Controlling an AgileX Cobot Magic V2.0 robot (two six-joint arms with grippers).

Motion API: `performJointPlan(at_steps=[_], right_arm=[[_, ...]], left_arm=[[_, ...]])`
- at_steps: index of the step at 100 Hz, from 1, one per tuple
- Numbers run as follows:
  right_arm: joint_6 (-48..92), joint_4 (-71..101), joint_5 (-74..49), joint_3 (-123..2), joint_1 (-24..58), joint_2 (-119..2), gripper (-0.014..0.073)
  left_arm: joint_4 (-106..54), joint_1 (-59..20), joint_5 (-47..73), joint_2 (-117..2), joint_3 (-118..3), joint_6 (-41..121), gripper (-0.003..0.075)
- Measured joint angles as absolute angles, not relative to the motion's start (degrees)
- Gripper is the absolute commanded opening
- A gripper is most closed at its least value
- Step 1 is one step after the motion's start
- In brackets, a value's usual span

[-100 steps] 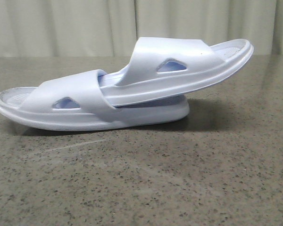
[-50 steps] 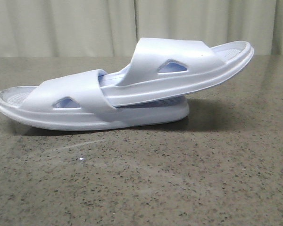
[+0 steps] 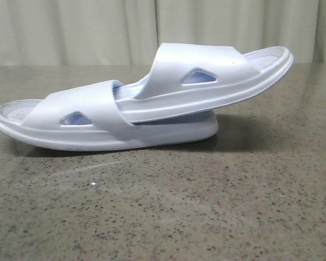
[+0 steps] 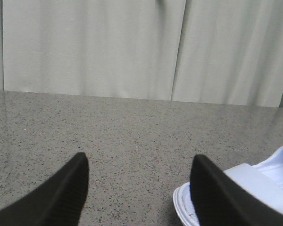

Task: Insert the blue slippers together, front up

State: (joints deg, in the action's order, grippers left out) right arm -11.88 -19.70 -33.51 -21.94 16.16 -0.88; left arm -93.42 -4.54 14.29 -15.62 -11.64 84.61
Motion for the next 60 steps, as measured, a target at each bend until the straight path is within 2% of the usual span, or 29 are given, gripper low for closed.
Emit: performJointPlan(at_steps=[19,27,60], right_arm=[[-11.88,-19.7,-30.78,-21.94,16.16,-0.88,0.0007],[-11.88,-19.7,-30.53,-21.94,16.16,-0.88,-0.0104],[-11.88,-19.7,-30.41,-21.94,16.16,-0.88,-0.0107]], left_arm=[[-93.42,-4.54,14.29,-15.62,-11.64,84.61,0.0027],[-93.42,-4.54,14.29,-15.62,-11.64,84.61,0.0016],[-93.42,-4.54,14.29,-15.62,-11.64,84.61,0.0016]])
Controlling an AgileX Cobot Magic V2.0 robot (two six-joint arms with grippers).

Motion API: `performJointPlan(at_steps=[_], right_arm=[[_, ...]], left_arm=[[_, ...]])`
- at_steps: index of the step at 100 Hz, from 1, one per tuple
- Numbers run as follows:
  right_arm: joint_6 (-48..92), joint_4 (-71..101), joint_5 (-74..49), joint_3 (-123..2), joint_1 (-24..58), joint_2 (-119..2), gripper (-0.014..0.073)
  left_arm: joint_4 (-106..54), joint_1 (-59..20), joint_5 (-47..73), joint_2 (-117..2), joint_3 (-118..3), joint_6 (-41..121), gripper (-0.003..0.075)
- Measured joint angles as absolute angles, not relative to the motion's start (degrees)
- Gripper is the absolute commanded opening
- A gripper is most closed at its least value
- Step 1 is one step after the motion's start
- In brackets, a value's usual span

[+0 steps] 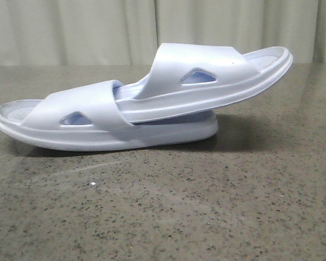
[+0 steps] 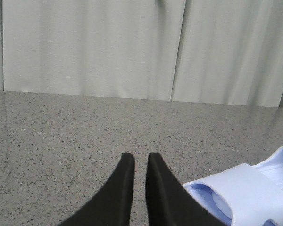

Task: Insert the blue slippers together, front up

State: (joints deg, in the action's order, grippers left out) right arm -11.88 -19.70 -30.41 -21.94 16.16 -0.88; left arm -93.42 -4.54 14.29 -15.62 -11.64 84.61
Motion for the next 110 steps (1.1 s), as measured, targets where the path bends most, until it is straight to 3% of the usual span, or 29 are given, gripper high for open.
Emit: performJointPlan(at_steps=[90,110], right_arm=[[-11.88,-19.7,-30.28,-21.94,16.16,-0.88,-0.0107],[-11.88,-19.7,-30.28,-21.94,16.16,-0.88,-0.0107]], left_arm=[[-93.28,-6.41,10.71,-13.67,-11.56,84.61,0.0016],[-76.81,-6.41,10.55,-10.29,-10.52,77.31,0.0016]])
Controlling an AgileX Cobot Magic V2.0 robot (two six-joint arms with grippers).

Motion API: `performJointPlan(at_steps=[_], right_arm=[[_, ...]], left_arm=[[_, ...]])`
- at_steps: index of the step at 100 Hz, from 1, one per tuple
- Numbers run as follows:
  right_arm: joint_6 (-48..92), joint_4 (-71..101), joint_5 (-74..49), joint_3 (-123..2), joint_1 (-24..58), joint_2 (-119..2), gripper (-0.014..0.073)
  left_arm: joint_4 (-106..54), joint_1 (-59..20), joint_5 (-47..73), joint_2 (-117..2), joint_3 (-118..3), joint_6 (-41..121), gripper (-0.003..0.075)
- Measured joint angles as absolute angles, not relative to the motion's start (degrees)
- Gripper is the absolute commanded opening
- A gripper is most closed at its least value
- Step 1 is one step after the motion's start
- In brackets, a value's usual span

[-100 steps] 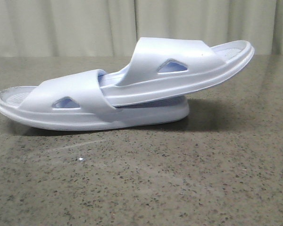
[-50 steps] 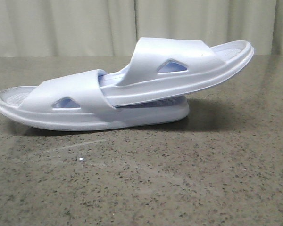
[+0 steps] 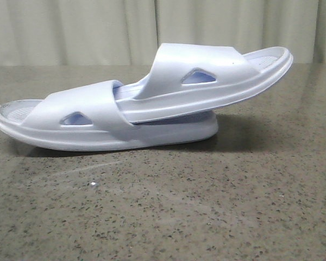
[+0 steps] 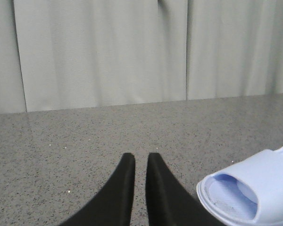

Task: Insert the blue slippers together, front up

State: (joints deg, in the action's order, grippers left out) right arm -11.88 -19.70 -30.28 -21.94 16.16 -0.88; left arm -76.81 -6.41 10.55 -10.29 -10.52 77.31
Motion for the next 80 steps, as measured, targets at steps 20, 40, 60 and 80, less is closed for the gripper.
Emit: performJointPlan(at_steps=[20,40,60,80], right_arm=[[-11.88,-19.7,-30.28,-21.94,16.16,-0.88,-0.0107],[-11.88,-19.7,-30.28,-21.94,16.16,-0.88,-0.0107],[-11.88,-19.7,-30.28,-21.94,16.16,-0.88,-0.0107],[-11.88,-19.7,-30.28,-21.94,16.16,-0.88,-0.0107]], left_arm=[[-43.06,-6.41,13.93,-7.1,-10.52,44.4,0.0016],[-19.73,-6.41,14.49,-4.93,-7.51,20.22,0.0016],[-5.07,-6.41,5.67,-2.61,-0.69,4.34,0.0016],[2.5,-6.41,1.54,-1.13,0.12,-1.67,0.0016]])
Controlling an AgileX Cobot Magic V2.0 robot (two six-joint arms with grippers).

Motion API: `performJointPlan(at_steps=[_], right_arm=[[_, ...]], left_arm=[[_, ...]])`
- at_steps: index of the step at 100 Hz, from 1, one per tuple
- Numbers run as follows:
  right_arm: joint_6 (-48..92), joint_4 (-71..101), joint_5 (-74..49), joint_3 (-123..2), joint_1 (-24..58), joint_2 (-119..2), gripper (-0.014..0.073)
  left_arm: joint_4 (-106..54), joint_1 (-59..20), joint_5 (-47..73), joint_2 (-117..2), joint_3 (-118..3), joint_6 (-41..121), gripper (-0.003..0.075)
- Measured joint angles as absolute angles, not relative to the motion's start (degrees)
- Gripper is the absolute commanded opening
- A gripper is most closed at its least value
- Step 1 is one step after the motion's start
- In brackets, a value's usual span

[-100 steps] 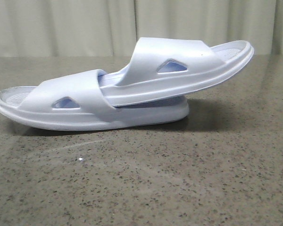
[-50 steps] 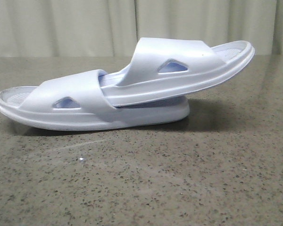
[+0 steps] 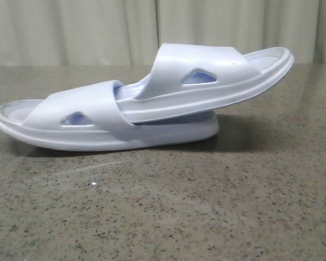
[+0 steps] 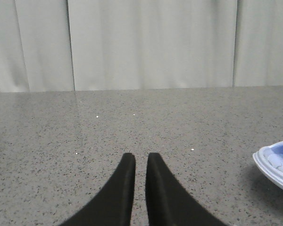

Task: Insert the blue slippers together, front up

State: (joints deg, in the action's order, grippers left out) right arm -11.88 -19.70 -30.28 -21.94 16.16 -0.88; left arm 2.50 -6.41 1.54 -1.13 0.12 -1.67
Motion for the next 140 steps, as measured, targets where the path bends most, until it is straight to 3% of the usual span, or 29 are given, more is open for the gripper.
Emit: performJointPlan(at_steps=[119,140], right_arm=[[-11.88,-19.7,-30.28,-21.82,16.16,-0.88,-0.0107],[-11.88,-19.32,-20.28,-16.15,15.9,-0.88,-0.0107]], left_arm=[[3.76,-6.41,1.05,-0.76,0.12,-2.35,0.0016],[3.76,-6.41,0.95,-0.76,0.12,-2.35,0.0016]])
